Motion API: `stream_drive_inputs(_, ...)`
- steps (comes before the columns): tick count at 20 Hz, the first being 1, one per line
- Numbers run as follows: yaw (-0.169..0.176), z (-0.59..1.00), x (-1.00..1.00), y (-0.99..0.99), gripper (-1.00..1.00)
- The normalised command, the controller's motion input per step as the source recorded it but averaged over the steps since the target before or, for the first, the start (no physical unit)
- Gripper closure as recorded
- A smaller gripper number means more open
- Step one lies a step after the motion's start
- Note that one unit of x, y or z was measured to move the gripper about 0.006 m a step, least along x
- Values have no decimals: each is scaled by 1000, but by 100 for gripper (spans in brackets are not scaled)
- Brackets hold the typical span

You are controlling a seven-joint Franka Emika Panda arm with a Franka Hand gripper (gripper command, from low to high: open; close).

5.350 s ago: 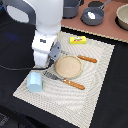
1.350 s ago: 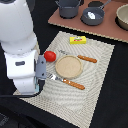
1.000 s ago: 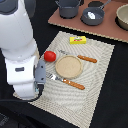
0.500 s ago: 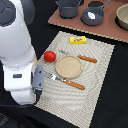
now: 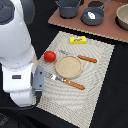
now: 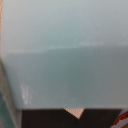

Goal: Interact with the objects in diverse but meaningful ways.

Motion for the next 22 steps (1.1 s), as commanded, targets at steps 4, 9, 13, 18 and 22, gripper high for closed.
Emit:
stream_drive_inputs(4,0,997,239,444,100)
stream_drive_inputs(9,7,923,225,626,100)
stream_drive_inputs(13,44,822,39,829,100)
stream_drive_inputs(18,66,615,-149,852,100)
stream_drive_inputs(22,73,434,-381,829,100)
